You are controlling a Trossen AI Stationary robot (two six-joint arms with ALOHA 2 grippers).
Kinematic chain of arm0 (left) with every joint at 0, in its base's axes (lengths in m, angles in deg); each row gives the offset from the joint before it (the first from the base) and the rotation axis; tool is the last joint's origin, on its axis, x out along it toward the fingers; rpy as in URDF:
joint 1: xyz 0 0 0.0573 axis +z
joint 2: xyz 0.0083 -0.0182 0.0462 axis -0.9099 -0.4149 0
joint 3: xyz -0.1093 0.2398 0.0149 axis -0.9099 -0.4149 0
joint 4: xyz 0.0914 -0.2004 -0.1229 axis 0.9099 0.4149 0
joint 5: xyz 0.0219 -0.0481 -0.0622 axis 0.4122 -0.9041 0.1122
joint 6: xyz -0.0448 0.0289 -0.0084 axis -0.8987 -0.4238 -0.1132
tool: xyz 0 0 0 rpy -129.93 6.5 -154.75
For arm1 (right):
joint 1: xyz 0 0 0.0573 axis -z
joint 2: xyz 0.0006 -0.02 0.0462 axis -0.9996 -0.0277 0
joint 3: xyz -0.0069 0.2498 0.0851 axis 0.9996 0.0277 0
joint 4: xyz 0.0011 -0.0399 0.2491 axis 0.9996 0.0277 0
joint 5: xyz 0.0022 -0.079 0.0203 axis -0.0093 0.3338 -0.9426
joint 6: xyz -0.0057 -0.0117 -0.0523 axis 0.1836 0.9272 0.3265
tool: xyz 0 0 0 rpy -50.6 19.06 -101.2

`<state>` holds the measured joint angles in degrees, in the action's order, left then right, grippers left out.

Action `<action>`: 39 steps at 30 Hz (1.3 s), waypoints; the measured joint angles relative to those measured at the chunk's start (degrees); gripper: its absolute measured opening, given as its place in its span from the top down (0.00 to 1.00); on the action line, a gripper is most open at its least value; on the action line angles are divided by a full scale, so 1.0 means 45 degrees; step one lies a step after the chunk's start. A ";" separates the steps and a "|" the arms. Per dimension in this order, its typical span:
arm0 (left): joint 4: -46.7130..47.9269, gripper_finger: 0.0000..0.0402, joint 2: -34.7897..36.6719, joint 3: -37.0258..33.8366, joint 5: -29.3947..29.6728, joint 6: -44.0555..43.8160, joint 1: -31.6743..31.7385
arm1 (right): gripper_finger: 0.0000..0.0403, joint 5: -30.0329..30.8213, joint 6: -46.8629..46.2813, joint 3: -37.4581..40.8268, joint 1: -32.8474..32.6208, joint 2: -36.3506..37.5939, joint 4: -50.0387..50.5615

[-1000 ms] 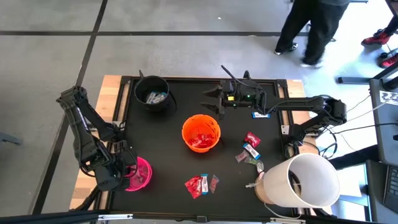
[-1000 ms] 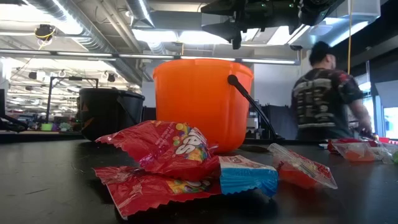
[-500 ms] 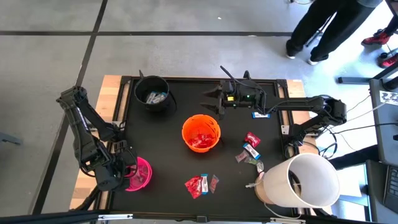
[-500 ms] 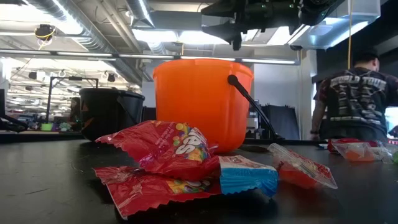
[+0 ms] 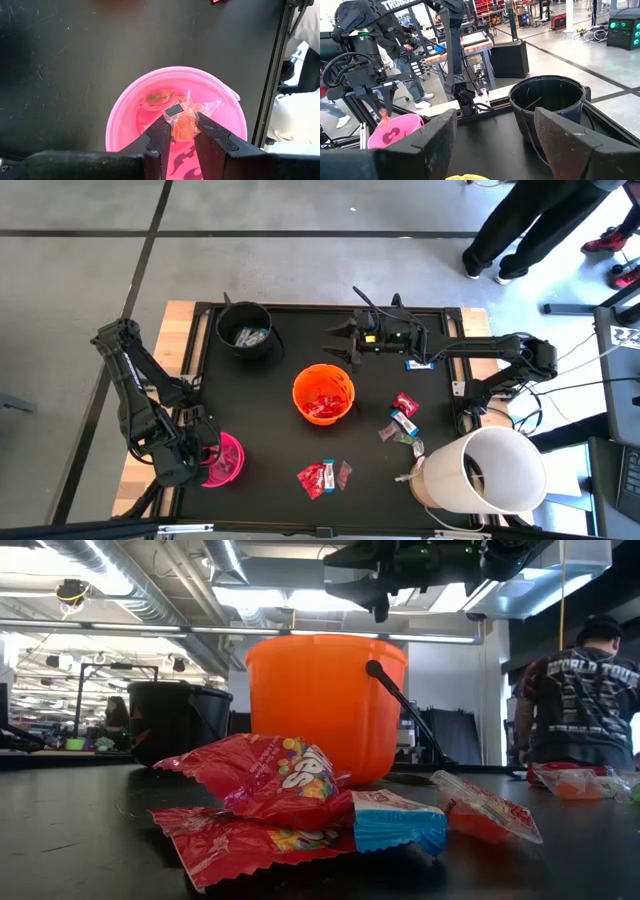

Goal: Sort candy
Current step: Put the transparent candy into the pink bucket

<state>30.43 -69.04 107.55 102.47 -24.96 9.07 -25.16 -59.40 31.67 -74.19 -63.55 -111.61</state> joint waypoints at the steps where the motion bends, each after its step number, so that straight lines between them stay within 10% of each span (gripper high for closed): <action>1: 0.0000 0.82 0.0000 0.0000 0.0000 0.0000 0.0000 | 0.34 0.0000 -0.0001 0.0000 0.0000 0.0000 0.0001; 39: -0.0876 0.82 0.0000 -0.0005 -0.1394 0.2693 -0.0002 | 0.34 0.0141 -0.0083 0.0000 0.0000 0.0000 0.0248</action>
<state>26.49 -69.04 107.53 96.19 -12.84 9.06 -24.53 -59.77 31.67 -74.19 -63.55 -110.49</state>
